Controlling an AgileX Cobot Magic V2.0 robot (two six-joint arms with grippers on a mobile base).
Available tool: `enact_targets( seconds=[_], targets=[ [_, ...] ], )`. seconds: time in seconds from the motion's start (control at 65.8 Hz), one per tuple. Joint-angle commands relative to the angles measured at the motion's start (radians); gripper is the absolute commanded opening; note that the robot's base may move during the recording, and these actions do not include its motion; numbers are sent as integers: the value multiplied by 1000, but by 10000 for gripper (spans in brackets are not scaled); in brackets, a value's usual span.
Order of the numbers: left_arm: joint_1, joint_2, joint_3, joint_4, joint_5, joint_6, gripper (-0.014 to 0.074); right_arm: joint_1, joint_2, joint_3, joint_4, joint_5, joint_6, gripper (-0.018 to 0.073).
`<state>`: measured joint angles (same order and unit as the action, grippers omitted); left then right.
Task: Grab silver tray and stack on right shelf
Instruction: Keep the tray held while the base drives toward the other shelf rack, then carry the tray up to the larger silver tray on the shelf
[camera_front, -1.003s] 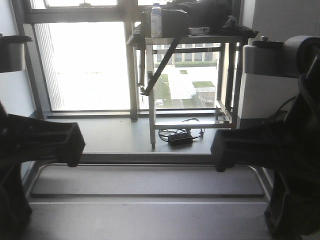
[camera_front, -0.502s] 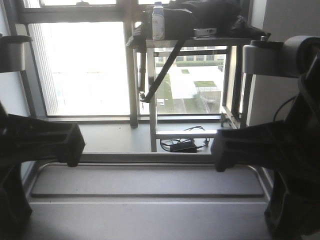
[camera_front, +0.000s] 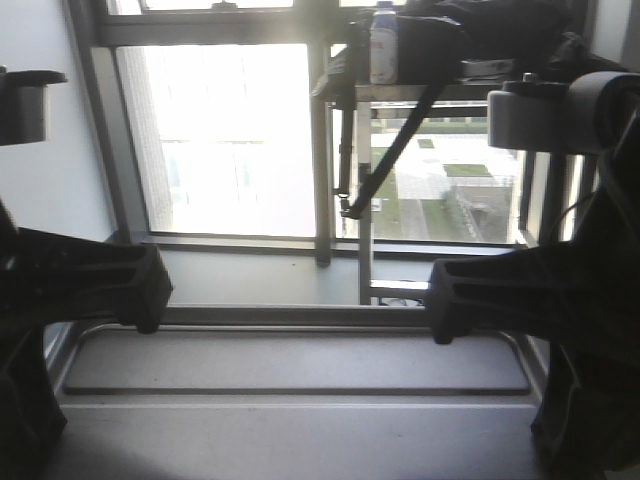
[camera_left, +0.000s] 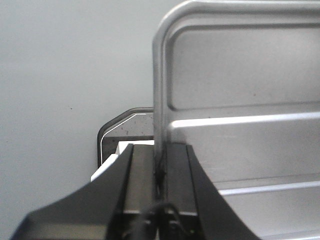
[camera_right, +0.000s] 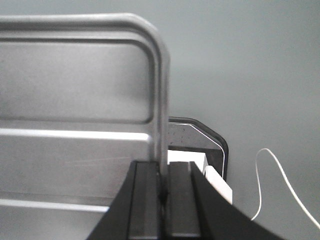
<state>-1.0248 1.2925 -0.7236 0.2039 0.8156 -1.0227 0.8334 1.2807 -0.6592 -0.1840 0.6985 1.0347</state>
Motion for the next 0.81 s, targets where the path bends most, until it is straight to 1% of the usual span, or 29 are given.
enact_targets(
  seconds=[0.0, 0.79],
  targets=[
    [-8, -27, -15, 28, 51, 19, -100, -4, -28, -21, -54, 12, -9, 59],
    [-8, -27, -15, 28, 51, 19, -100, -4, -28, -21, -54, 12, -9, 59]
  ],
)
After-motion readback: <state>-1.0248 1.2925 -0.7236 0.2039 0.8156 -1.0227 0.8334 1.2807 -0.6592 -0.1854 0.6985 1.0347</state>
